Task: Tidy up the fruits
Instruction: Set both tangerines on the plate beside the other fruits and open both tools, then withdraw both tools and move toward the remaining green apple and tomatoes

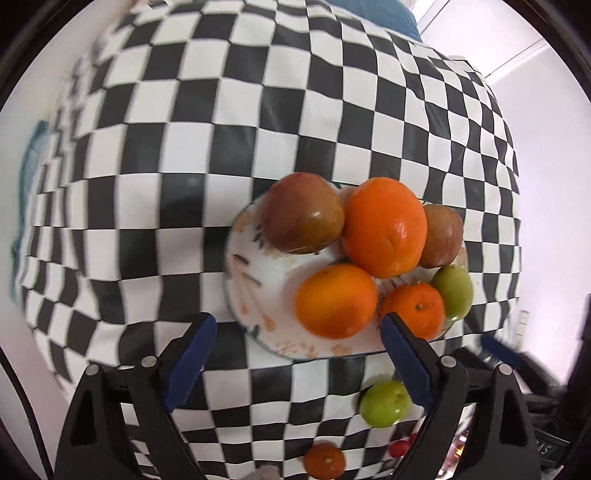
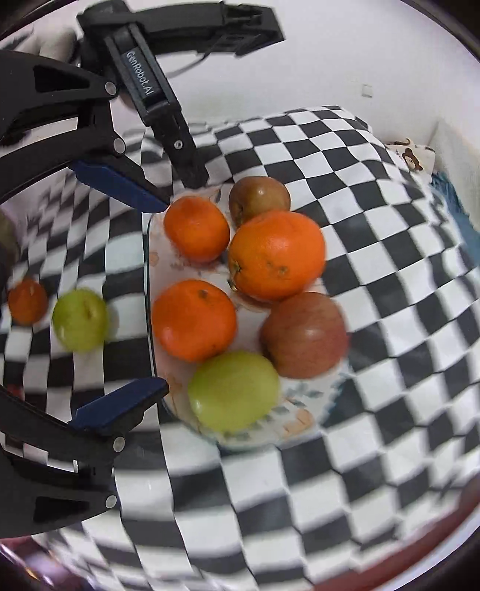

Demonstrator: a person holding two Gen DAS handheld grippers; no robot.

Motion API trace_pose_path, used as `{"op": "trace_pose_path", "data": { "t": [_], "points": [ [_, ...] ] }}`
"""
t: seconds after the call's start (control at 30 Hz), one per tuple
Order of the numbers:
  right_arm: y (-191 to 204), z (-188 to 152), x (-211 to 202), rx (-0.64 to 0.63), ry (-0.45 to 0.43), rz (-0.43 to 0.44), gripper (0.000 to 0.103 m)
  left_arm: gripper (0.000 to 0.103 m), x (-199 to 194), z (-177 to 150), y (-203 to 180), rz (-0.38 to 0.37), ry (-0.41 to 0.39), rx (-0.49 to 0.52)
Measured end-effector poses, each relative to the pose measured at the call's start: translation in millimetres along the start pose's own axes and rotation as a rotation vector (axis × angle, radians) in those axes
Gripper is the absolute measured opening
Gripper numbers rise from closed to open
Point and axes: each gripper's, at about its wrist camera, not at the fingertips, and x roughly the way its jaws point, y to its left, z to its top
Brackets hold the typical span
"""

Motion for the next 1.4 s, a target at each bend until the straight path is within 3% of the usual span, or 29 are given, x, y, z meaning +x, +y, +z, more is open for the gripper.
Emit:
{"op": "trace_pose_path", "data": {
  "t": [0.13, 0.3, 0.57, 0.93, 1.1, 1.4],
  "points": [
    [7, -9, -19, -0.09, -0.075, -0.164, 0.096, 0.091, -15, -20, -3, 0.067, -0.075, 0.018],
    [9, -22, -30, -0.132, -0.116, -0.228, 0.096, 0.091, -23, -39, -9, 0.08, -0.127, 0.034],
    [22, -54, -65, -0.183, -0.207, -0.259, 0.096, 0.091, -54, -78, -17, 0.07, -0.226, 0.061],
    [35, -104, -122, -0.213, -0.319, -0.234, 0.096, 0.091, -101, -129, -24, 0.081, -0.366, 0.081],
    [41, -127, -147, -0.234, -0.384, -0.243, 0.096, 0.091, -119, -146, -27, 0.067, -0.401, 0.083],
    [47, -155, -174, -0.24, -0.427, -0.204, 0.096, 0.091, -141, -171, -33, 0.066, -0.46, 0.093]
  ]
}}
